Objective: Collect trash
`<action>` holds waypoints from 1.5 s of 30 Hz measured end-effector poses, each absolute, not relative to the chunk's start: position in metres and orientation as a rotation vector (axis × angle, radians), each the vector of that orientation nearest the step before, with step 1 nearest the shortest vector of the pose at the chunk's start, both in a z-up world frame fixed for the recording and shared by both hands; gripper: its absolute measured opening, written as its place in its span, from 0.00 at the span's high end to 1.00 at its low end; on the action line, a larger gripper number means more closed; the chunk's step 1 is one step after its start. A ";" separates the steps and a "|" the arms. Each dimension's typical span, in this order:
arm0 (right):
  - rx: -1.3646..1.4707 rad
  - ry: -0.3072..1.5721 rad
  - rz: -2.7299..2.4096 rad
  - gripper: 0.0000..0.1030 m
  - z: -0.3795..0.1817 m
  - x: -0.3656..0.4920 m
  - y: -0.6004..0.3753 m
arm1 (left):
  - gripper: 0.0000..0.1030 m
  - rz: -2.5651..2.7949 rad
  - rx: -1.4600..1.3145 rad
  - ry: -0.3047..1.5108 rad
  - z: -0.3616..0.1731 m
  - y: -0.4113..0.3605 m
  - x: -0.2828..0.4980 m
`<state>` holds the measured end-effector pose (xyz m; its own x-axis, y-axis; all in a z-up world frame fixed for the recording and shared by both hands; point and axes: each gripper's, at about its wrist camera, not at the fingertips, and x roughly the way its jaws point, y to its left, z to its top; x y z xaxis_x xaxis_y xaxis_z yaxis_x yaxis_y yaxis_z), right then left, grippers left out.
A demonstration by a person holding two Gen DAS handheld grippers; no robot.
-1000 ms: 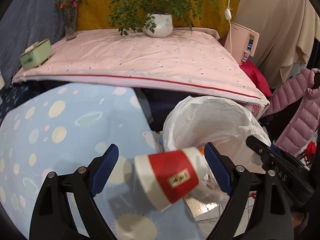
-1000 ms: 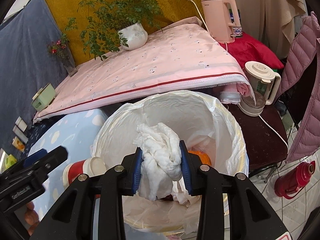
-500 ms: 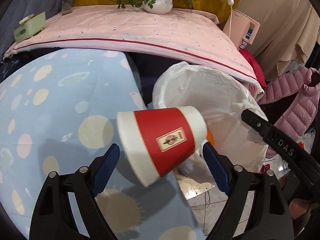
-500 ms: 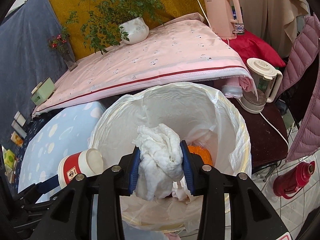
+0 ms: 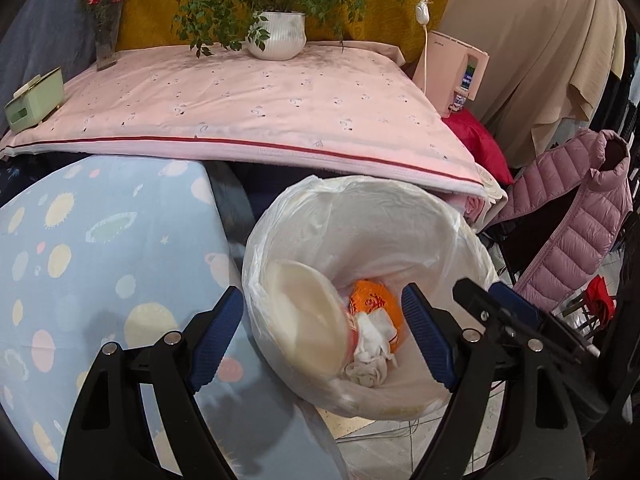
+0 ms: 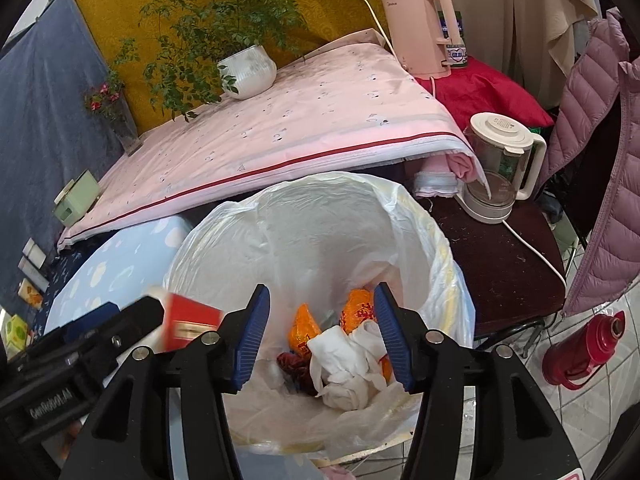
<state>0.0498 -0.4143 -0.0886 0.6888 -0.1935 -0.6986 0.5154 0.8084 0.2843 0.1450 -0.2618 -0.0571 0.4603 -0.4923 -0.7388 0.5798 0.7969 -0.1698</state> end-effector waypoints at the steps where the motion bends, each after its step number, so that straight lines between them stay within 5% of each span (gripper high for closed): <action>1: 0.490 0.708 -0.417 0.48 -0.088 0.048 -0.415 | 0.25 -0.660 0.109 0.869 -0.056 -0.262 0.146; 17: 0.369 0.791 -0.405 0.41 -0.082 0.041 -0.386 | 0.25 -0.525 0.165 0.836 -0.058 -0.228 0.140; 45: 0.199 0.849 -0.381 0.12 -0.063 0.005 -0.317 | 0.12 -0.343 0.201 0.797 -0.054 -0.156 0.097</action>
